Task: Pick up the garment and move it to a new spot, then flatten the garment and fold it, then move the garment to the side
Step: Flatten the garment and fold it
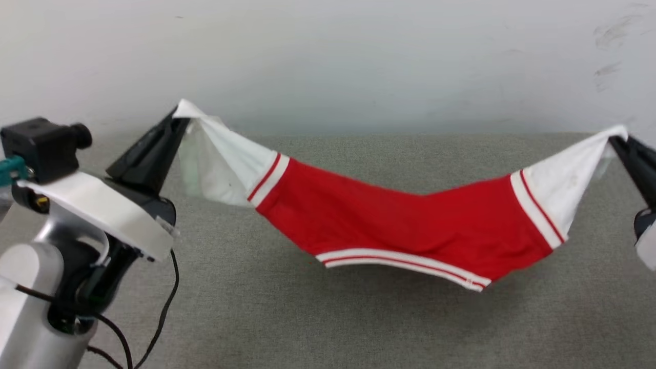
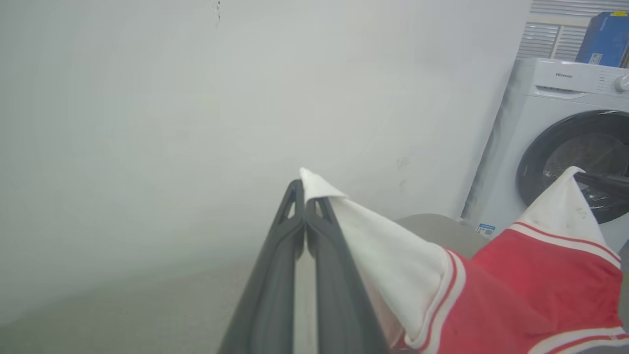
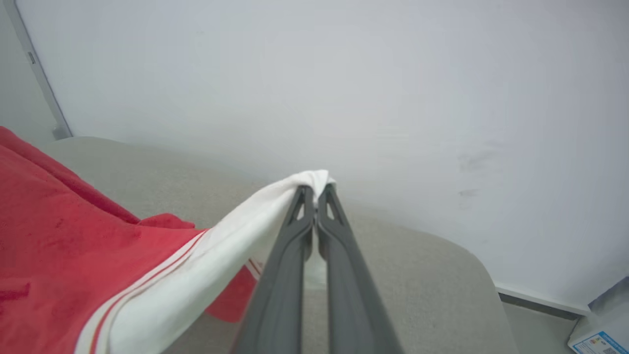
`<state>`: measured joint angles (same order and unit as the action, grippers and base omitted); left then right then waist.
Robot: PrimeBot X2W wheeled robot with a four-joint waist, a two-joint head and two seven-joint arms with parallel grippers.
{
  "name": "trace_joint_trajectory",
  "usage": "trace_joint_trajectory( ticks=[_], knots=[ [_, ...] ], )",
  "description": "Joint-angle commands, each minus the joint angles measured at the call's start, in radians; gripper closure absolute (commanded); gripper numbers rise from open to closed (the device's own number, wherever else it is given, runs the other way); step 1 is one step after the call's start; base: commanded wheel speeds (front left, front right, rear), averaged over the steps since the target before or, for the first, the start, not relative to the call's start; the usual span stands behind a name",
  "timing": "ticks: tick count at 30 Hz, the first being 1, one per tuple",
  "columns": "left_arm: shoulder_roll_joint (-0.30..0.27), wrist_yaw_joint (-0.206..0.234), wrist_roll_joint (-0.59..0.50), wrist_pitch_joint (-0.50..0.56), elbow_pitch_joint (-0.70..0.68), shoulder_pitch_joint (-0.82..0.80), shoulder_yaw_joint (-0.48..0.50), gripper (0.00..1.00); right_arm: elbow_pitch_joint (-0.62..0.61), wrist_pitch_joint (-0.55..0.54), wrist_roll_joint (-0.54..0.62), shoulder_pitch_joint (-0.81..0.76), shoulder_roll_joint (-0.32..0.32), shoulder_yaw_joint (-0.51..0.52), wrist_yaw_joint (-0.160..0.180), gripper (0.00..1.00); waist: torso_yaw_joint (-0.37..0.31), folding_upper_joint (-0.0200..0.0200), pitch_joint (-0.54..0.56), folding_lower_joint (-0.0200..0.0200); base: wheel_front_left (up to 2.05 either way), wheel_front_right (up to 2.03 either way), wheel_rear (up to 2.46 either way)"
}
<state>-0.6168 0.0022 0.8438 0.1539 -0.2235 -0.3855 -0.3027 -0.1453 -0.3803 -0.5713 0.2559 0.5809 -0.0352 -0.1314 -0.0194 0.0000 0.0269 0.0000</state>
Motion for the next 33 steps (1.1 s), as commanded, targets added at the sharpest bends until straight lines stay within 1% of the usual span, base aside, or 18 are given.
trace_joint_trajectory(
  ticks=[1, 5, 9, 16, 19, 25, 29, 33],
  knots=[
    [0.006, -0.006, 0.011, -0.002, -0.006, -0.038, 0.012, 1.00, -0.006, 0.001, 0.000, 0.044, -0.012, 0.012, 0.001, 1.00, 0.000, 0.0000, -0.001, 0.0000, 0.00, 0.00, 0.00],
    [0.020, -0.024, 0.024, 0.011, 0.008, -0.150, 0.021, 1.00, -0.003, 0.002, -0.005, 0.166, -0.026, 0.034, 0.001, 1.00, 0.001, 0.0000, -0.009, 0.0000, 0.00, 0.00, 0.00],
    [0.040, -0.037, 0.015, 0.025, 0.043, -0.279, 0.012, 1.00, 0.032, 0.003, 0.003, 0.299, -0.044, 0.034, 0.001, 1.00, 0.005, 0.0000, -0.032, 0.0000, 0.00, 0.00, 0.00],
    [0.094, -0.054, -0.002, 0.052, 0.160, -0.538, -0.009, 1.00, 0.126, 0.005, 0.035, 0.556, -0.062, -0.007, 0.001, 1.00, 0.012, 0.0000, -0.152, 0.0000, 0.00, 0.00, 0.00],
    [0.121, -0.065, -0.018, 0.053, 0.235, -0.674, -0.018, 1.00, 0.186, 0.017, 0.055, 0.688, -0.060, -0.023, 0.001, 1.00, 0.013, 0.0000, -0.227, 0.0000, 0.00, 0.00, 0.00],
    [0.152, -0.082, -0.068, 0.043, 0.392, -0.935, -0.029, 1.00, 0.339, 0.058, 0.103, 0.952, -0.073, -0.064, 0.001, 1.00, 0.004, 0.0000, -0.379, 0.0000, 0.00, 0.00, 0.00],
    [0.171, -0.096, -0.094, 0.025, 0.501, -1.091, -0.035, 1.00, 0.433, 0.095, 0.135, 1.111, -0.084, -0.094, 0.001, 1.00, -0.004, 0.0000, -0.456, 0.0000, 0.00, 0.00, 0.00],
    [0.178, -0.105, -0.119, -0.010, 0.589, -1.209, -0.036, 1.00, 0.530, 0.135, 0.168, 1.248, -0.100, -0.117, 0.001, 1.00, -0.009, 0.0000, -0.513, 0.0000, 0.00, 0.00, 0.00]
  ],
)
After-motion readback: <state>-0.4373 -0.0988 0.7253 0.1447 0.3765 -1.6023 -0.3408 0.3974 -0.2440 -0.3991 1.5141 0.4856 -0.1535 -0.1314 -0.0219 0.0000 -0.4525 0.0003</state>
